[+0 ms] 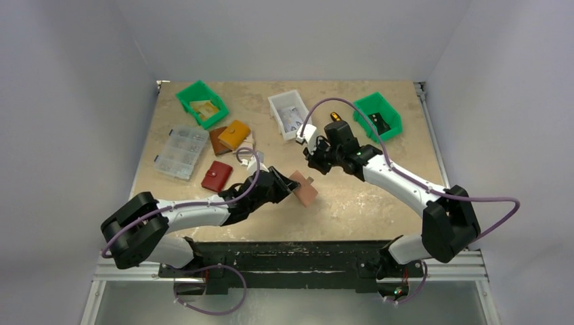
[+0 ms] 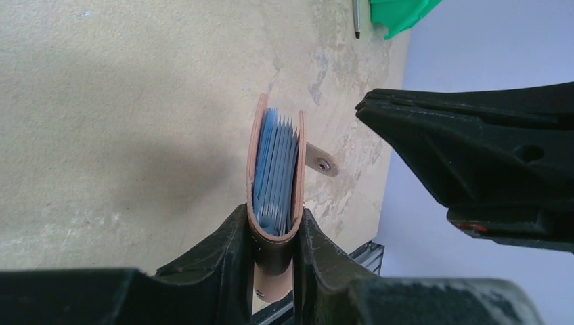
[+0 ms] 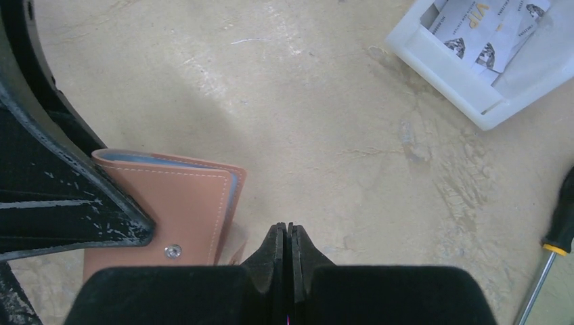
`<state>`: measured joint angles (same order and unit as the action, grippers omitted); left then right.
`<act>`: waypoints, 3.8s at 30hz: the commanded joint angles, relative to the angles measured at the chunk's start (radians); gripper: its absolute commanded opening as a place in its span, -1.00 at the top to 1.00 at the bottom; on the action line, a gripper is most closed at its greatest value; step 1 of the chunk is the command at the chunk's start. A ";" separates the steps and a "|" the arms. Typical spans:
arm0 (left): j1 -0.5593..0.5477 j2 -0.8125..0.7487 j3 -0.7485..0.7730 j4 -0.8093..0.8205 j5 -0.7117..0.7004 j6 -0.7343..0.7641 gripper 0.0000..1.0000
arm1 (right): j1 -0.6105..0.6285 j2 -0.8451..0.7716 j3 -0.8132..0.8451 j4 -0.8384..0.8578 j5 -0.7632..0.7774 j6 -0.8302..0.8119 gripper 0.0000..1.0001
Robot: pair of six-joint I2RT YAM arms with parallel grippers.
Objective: Take the credit cards out of the card holder
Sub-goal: Open the card holder at the center of the board.
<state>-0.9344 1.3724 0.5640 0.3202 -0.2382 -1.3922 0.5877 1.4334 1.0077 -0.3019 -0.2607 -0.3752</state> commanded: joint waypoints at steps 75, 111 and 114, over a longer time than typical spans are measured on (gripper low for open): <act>0.085 -0.593 -0.096 -0.195 0.063 0.616 -1.00 | -0.126 -0.075 0.196 -0.481 -0.346 -0.043 1.00; -0.162 -0.050 0.219 -0.319 -0.294 0.641 0.59 | -0.165 -0.081 0.109 -0.413 -0.405 0.150 1.00; -0.154 -0.072 0.200 -0.310 -0.253 0.692 1.00 | -0.173 -0.075 0.108 -0.418 -0.419 0.143 1.00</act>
<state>-1.0943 1.3468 0.7815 0.0044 -0.5018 -0.7589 0.4259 1.3907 1.1126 -0.7506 -0.6239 -0.2424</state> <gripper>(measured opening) 0.088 0.035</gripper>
